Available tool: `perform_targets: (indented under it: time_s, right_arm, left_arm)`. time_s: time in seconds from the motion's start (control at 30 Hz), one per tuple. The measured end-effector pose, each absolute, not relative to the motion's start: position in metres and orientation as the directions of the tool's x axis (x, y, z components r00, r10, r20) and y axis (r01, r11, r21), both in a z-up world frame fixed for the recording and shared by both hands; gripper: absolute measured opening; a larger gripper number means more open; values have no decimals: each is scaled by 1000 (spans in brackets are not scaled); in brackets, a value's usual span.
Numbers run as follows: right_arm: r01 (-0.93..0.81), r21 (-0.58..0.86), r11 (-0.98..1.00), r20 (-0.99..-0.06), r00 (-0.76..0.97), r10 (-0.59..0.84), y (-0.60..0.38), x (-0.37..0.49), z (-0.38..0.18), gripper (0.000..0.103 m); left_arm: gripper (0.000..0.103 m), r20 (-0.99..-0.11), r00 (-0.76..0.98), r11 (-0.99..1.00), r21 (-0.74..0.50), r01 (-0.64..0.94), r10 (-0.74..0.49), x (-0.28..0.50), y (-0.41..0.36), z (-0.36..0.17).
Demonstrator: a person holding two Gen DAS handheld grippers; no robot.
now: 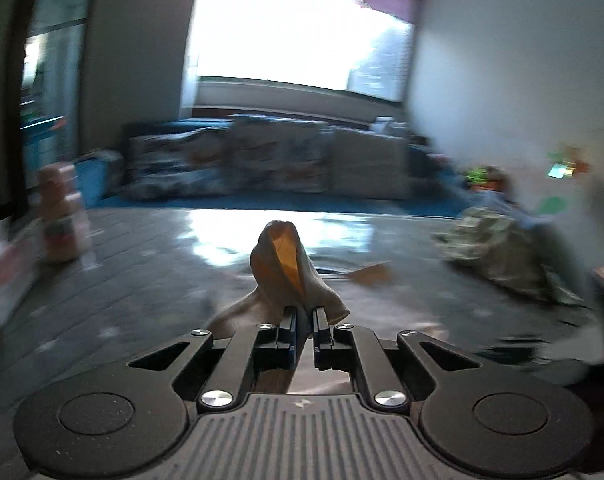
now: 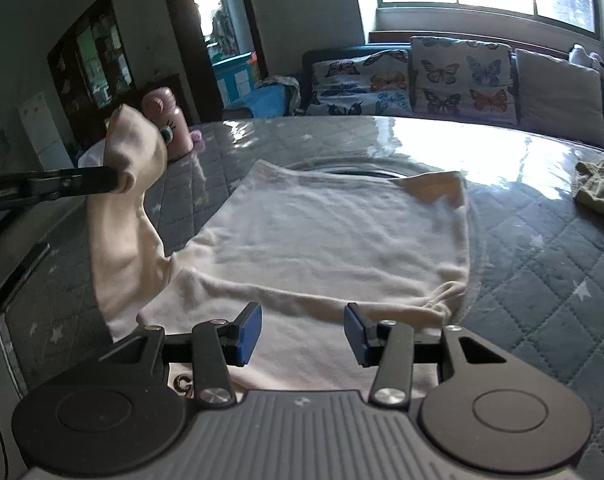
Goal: Fold clothes
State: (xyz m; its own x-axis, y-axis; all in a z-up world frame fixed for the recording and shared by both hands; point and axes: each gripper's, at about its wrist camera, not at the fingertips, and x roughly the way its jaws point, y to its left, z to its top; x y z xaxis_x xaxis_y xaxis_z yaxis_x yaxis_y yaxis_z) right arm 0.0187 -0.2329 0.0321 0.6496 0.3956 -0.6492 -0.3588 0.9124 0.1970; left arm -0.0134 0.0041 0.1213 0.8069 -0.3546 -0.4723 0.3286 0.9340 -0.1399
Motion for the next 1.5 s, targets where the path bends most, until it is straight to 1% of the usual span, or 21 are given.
perform_targets:
  time_s: [0.07,0.1,0.17,0.23,0.37,0.47,0.57,0.67,0.73,0.77,0.8,0.83,0.87,0.9,1.07,1.2,1.3,1.33,1.37,1.4,1.5]
  right_arm:
    - [-343,217,914,-645,652,398,-239,19,32,46]
    - [-335,223,915,-644,654,397,-242,19,32,46]
    - [-322,223,920,-643,661,387,-246,17,31,46]
    - [-315,224,922,-643,664,382,-250,15,32,46]
    - [-306,227,924,-645,664,378,-256,15,32,46]
    - [-306,224,925,-659,651,375,-253,16,28,45]
    - [-301,208,931,-679,641,359,-250,18,20,45]
    - [-283,217,934,-700,622,351,-250,21,11,43]
    - [-282,218,934,-711,610,350,-248,21,7,38]
    - [-286,210,935,-716,607,346,-247,20,5,32]
    - [-287,200,937,-718,607,340,-245,20,5,23]
    - [-289,188,939,-719,611,333,-244,19,5,19]
    - [-291,177,940,-719,614,325,-242,18,5,11]
    - [-292,170,941,-716,619,322,-242,17,6,7]
    - [-287,155,945,-662,680,315,-246,10,31,7]
    - [-262,97,960,-633,728,262,-253,4,45,7]
    - [-235,81,969,-677,700,227,-256,9,33,8]
    - [-234,80,969,-690,688,223,-257,10,29,10]
    - [-236,77,969,-704,675,221,-258,10,26,13]
    - [-240,75,968,-707,672,221,-258,10,25,16]
    - [-256,67,964,-677,698,233,-259,6,33,16]
  left_arm:
    - [14,-487,769,905,-132,404,-414,-17,-15,116]
    - [23,-501,750,893,-123,433,-433,-18,-22,111]
    - [35,-523,722,875,-101,474,-452,-21,-33,102]
    - [38,-546,708,868,-80,489,-449,-25,-35,94]
    - [48,-564,721,891,-59,450,-401,-23,-17,88]
    - [51,-574,743,916,-32,400,-344,-21,1,82]
    - [61,-589,752,933,-10,358,-295,-18,14,77]
    - [61,-605,750,944,-8,330,-267,-17,24,68]
    - [62,-613,750,949,1,316,-249,-16,27,63]
    - [62,-617,748,950,1,313,-246,-15,27,61]
    - [62,-619,747,950,-1,311,-245,-15,28,59]
    - [62,-620,746,951,-1,309,-243,-15,28,58]
    - [62,-620,746,951,0,309,-243,-14,28,57]
    - [63,-620,747,951,4,308,-239,-14,27,57]
    - [64,-618,751,952,12,305,-233,-13,27,56]
    - [64,-628,744,951,16,308,-230,-10,24,52]
    - [63,-632,743,951,33,309,-220,-8,20,50]
    - [63,-629,747,950,42,310,-216,-9,19,50]
    - [62,-627,748,948,45,315,-219,-8,18,51]
    - [55,-624,749,946,48,320,-222,-8,18,53]
    - [39,-618,750,939,53,339,-236,-4,14,58]
